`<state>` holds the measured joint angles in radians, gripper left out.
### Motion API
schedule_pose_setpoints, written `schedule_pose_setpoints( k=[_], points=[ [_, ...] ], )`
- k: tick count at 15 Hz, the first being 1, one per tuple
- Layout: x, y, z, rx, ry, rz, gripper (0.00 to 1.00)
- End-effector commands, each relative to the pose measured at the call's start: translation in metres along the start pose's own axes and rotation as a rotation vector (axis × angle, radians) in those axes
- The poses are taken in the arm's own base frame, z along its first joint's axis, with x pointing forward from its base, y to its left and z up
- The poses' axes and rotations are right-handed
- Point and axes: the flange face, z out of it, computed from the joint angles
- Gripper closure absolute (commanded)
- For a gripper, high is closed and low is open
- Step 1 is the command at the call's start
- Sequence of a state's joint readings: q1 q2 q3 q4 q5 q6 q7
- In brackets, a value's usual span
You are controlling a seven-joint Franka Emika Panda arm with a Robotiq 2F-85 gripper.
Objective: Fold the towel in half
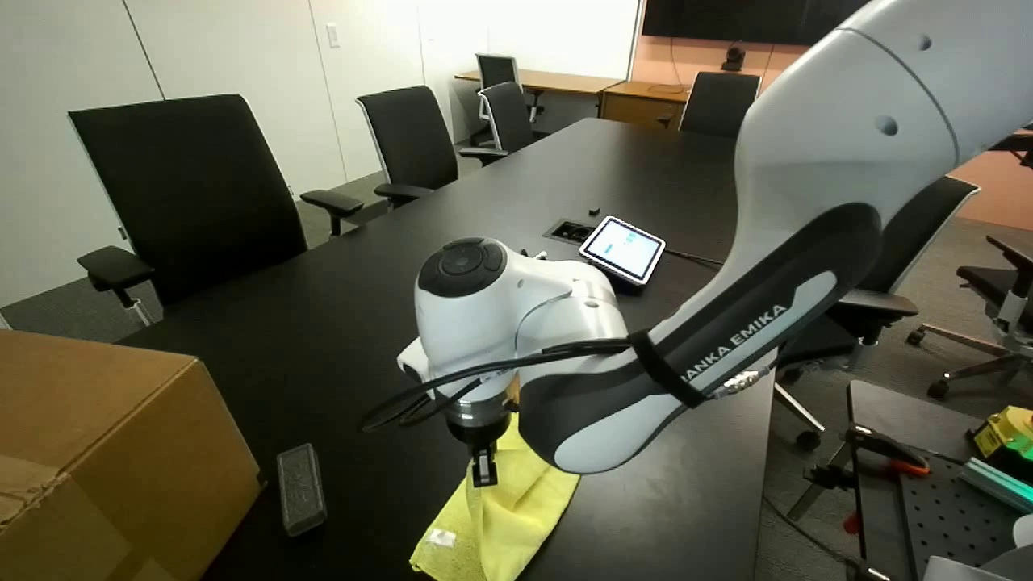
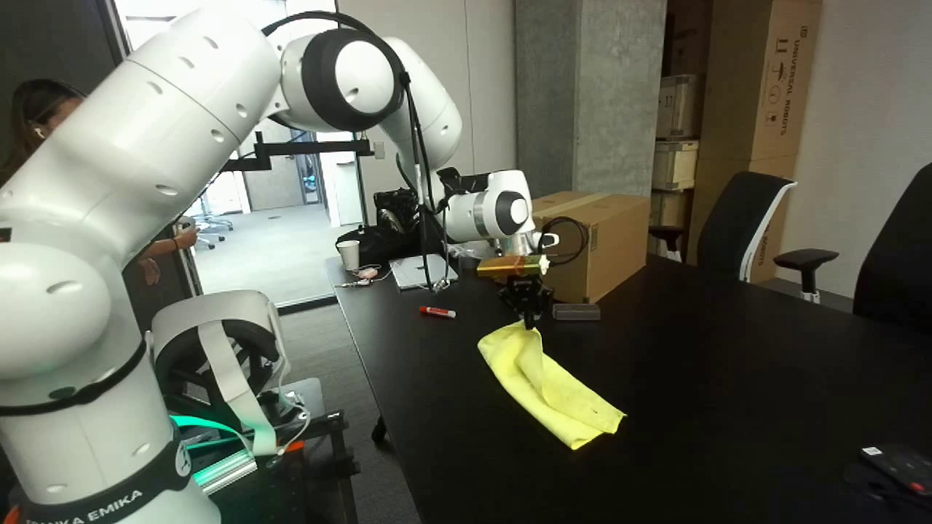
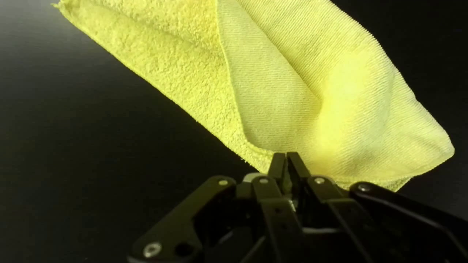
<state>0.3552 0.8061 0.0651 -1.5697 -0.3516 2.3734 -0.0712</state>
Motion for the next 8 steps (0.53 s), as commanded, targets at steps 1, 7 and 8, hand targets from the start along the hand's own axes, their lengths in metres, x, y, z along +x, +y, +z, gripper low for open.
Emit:
schedule_pose_setpoints(
  k=[1,7,8],
  points=[
    [0.027,-0.015,0.008,-0.017,-0.024,-0.147,0.96],
    [0.053,-0.058,0.017,-0.105,-0.044,-0.399,0.96],
    [0.058,-0.064,0.018,-0.119,-0.037,-0.43,0.96]
  ],
)
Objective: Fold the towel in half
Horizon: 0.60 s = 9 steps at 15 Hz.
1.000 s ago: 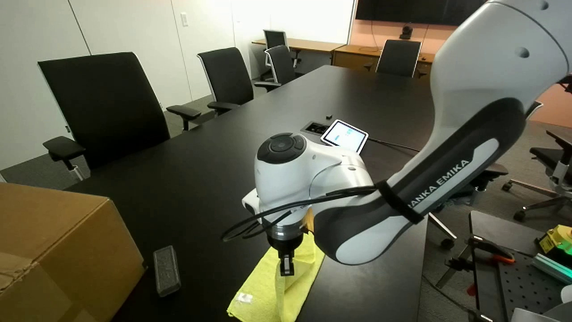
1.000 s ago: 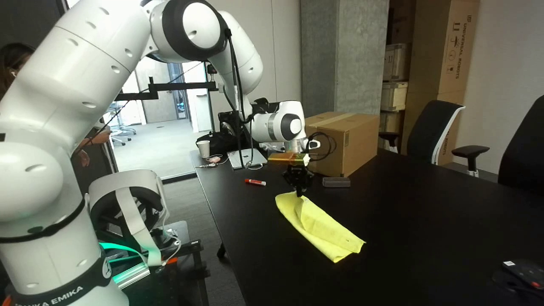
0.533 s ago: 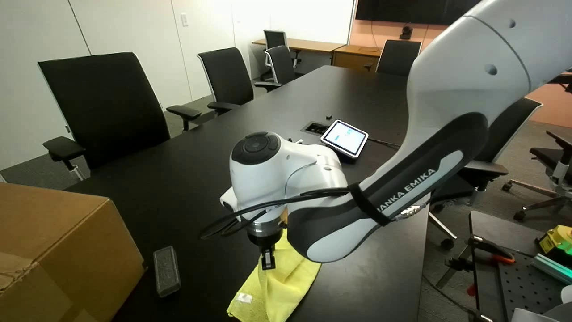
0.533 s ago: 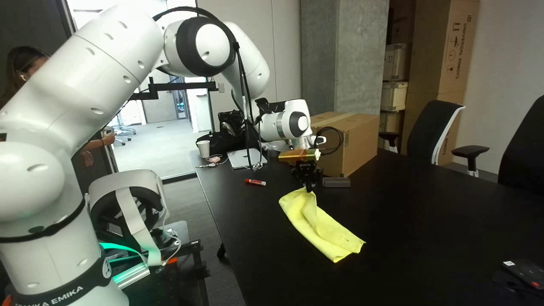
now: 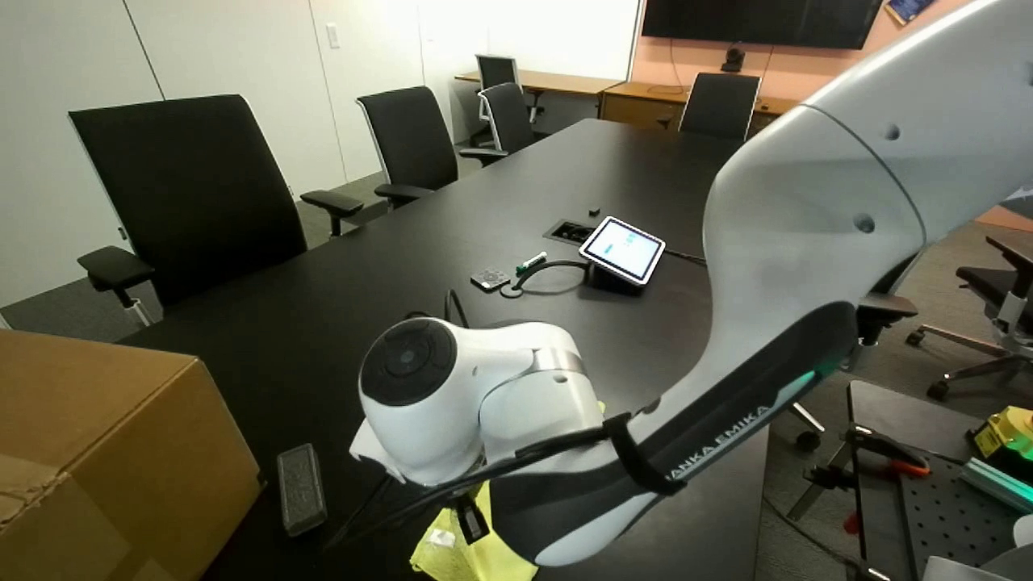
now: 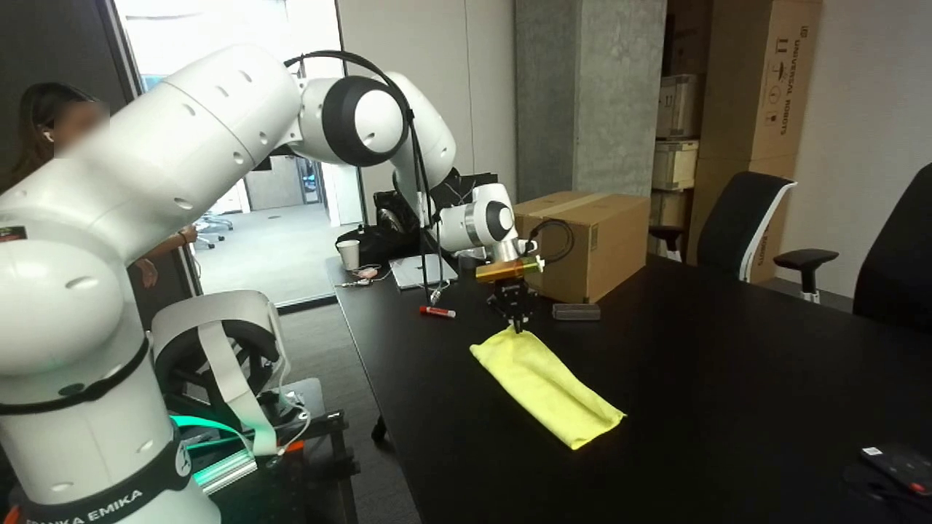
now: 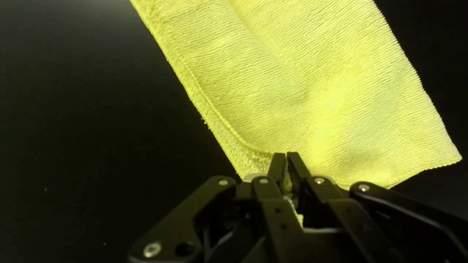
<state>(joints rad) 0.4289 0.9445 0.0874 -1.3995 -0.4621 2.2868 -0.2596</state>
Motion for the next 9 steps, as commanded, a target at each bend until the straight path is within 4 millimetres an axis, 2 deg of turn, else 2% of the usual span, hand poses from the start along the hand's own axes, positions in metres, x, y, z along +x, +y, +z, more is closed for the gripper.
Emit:
schedule_pose_setpoints(
  k=[1,3,7,8,9],
  points=[
    [0.028,-0.006,-0.006,-0.073,0.004,-0.121,0.96],
    [0.04,-0.014,-0.013,-0.099,0.024,-0.166,0.96],
    [0.054,-0.018,-0.013,-0.139,0.037,-0.189,0.95],
    [0.056,-0.018,-0.009,-0.137,0.042,-0.182,0.68],
    [0.058,-0.017,-0.012,-0.135,0.054,-0.169,0.67]
  ],
)
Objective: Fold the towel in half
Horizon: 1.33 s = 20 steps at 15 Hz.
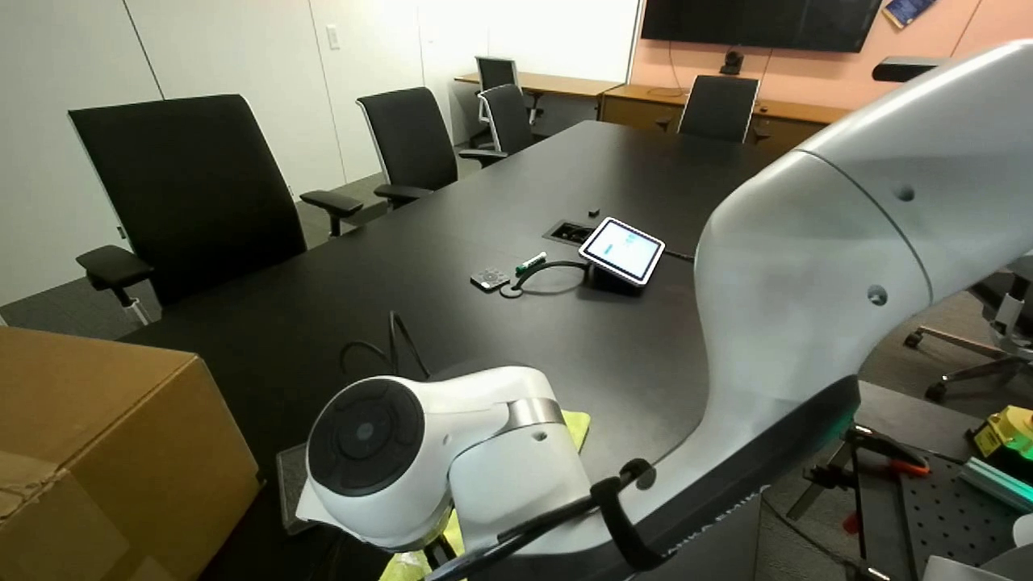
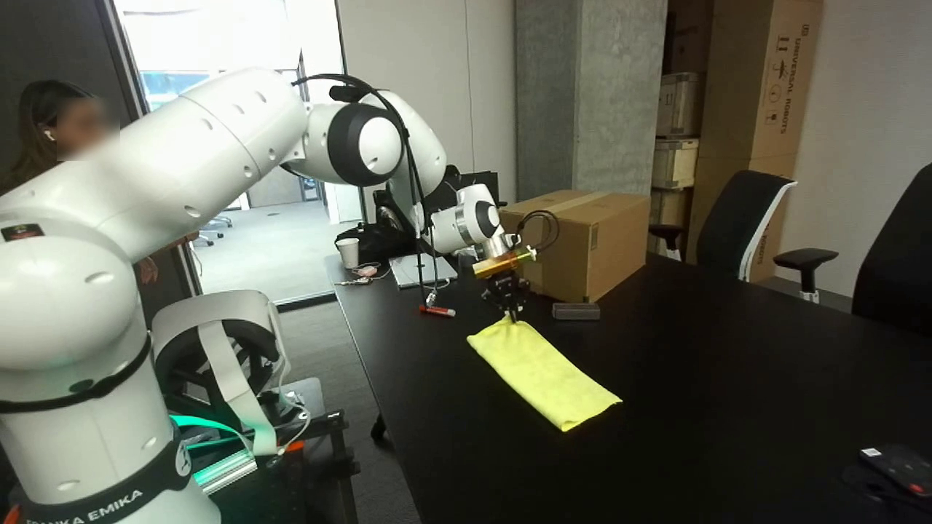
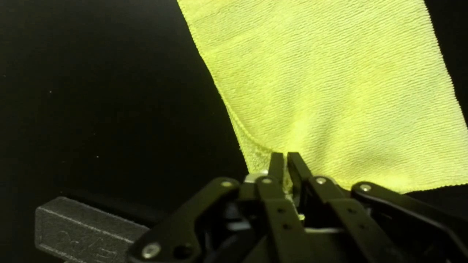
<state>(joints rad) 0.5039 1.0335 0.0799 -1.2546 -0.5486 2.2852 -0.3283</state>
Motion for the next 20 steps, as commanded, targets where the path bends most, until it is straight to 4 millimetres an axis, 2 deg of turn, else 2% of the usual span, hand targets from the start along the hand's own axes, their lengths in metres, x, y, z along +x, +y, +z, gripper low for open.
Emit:
schedule_pose_setpoints(
  k=[1,3,5,6,9,10,12,15,18,20],
  points=[
    [0.012,0.012,-0.009,-0.028,0.028,0.01,0.6],
    [0.013,0.021,-0.017,-0.028,0.052,0.047,0.46],
    [0.007,0.035,-0.039,-0.02,0.077,0.089,0.31],
    [0.003,0.041,-0.043,-0.017,0.08,0.117,0.22],
    [-0.033,0.064,-0.063,0.036,0.058,0.238,0.01],
    [-0.047,0.072,-0.063,0.053,0.042,0.286,0.0],
    [-0.089,0.085,-0.073,0.083,0.011,0.395,0.0],
    [-0.141,0.101,-0.077,0.104,-0.016,0.561,0.0],
    [-0.19,0.104,-0.084,0.126,-0.044,0.728,0.0],
    [-0.219,0.098,-0.093,0.15,-0.074,0.835,0.0]
  ],
)
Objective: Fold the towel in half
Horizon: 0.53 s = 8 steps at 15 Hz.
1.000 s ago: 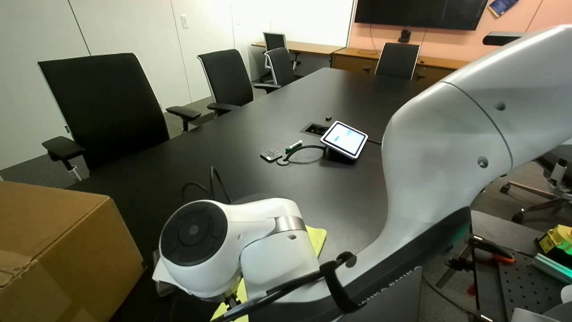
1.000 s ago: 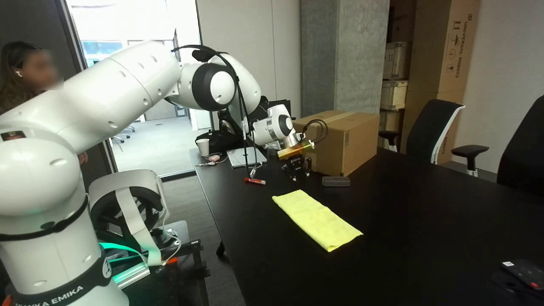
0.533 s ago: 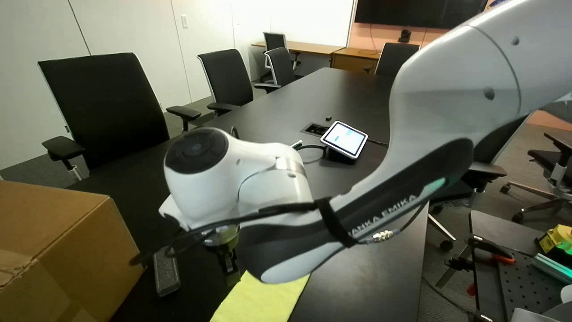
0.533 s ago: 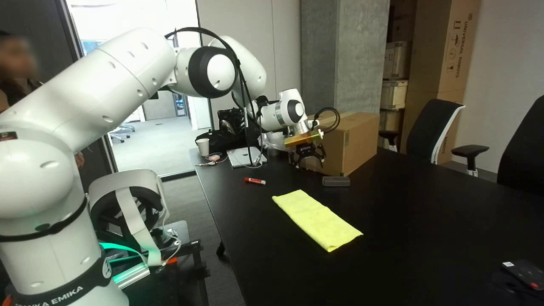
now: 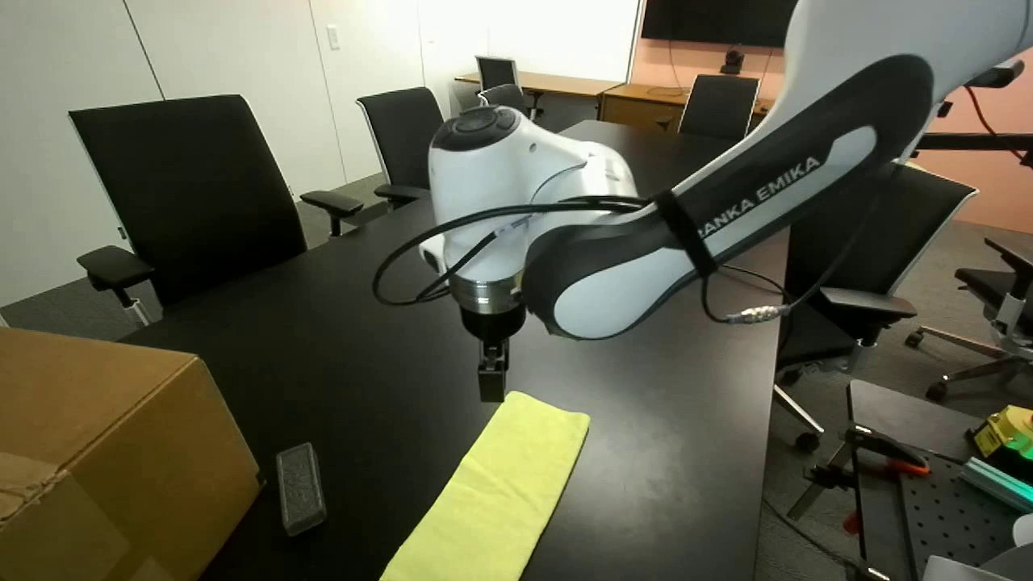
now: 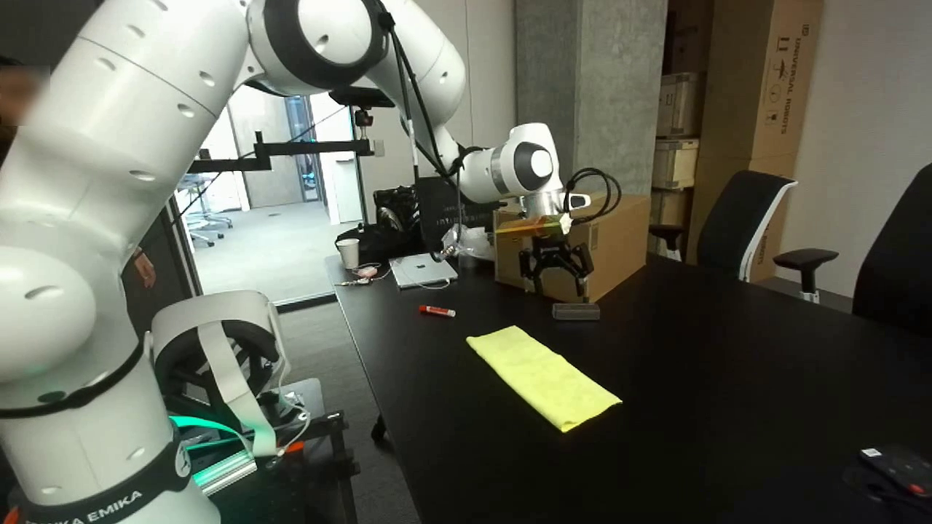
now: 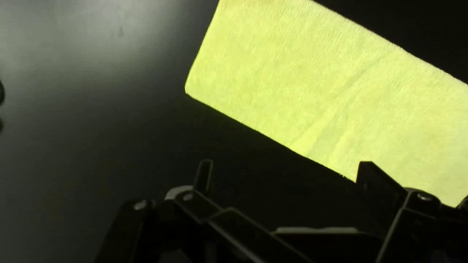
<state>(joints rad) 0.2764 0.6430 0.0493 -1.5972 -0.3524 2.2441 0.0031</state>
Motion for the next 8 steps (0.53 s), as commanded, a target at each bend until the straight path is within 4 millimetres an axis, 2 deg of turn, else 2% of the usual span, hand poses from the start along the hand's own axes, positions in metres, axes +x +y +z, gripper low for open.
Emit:
schedule_pose_setpoints(
  k=[1,8],
  points=[
    [-0.059,0.015,-0.024,0.043,-0.028,0.198,0.0],
    [-0.161,0.021,-0.063,0.161,-0.063,0.509,0.0]
  ],
)
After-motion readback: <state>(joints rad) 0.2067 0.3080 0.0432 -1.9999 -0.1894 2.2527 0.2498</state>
